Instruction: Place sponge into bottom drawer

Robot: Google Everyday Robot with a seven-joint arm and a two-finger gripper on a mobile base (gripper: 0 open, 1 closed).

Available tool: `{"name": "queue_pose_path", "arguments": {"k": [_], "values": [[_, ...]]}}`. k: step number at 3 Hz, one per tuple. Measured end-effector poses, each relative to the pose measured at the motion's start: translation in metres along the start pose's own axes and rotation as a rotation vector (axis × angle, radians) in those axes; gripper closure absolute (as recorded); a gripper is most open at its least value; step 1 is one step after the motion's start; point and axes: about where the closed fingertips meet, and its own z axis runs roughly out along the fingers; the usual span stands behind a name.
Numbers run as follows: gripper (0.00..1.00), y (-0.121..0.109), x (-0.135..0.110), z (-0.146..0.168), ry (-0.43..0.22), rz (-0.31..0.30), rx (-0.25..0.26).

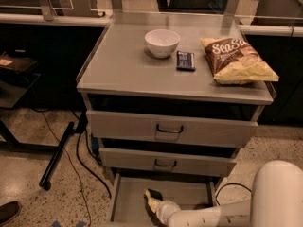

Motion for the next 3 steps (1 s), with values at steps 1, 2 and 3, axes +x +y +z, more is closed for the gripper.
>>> {"name": "queue_pose_path", "arguments": {"k": [1, 2, 3], "values": [[1.00, -0.001, 0.006, 0.008, 0.014, 0.005, -0.006], [1.00, -0.011, 0.011, 0.025, 0.039, -0.004, 0.000], [1.00, -0.015, 0.009, 0.032, 0.042, -0.008, 0.005]]}}
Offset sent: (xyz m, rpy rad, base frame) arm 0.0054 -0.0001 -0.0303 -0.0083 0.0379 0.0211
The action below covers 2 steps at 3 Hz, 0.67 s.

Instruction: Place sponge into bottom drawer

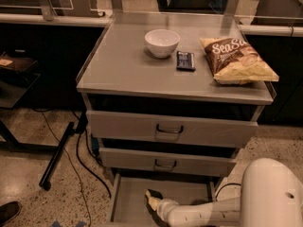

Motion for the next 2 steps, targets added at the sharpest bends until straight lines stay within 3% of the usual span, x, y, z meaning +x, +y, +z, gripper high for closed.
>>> {"name": "queue_pose_path", "arguments": {"k": [2], "values": [[1.00, -0.007, 0.014, 0.017, 0.036, -0.017, 0.019]]}}
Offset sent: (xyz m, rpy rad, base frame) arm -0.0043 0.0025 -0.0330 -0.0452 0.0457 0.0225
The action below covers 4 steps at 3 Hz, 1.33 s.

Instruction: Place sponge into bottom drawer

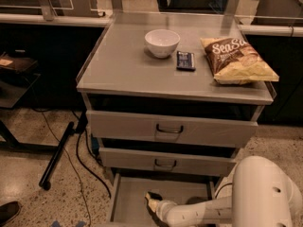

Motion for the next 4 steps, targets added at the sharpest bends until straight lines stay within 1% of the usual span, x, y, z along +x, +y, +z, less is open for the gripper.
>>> {"name": "queue_pose_path", "arguments": {"k": [1, 2, 3, 4], "values": [[1.00, 0.000, 0.002, 0.007, 0.013, -0.015, 0.005], [1.00, -0.002, 0.008, 0.014, 0.029, -0.015, 0.013], [0.99, -0.003, 0.012, 0.018, 0.055, -0.006, 0.002], [0.77, -0.003, 0.012, 0.018, 0.055, -0.006, 0.002]]}}
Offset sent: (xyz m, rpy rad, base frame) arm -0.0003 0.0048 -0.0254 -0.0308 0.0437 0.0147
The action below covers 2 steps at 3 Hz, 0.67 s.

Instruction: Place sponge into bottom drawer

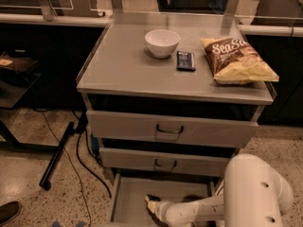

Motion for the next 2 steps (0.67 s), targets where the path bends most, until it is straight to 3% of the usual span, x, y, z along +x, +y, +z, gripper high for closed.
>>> {"name": "queue_pose_path", "arguments": {"k": [2], "values": [[0.31, 0.0000, 0.0000, 0.0000, 0.000, 0.000, 0.000]]}}
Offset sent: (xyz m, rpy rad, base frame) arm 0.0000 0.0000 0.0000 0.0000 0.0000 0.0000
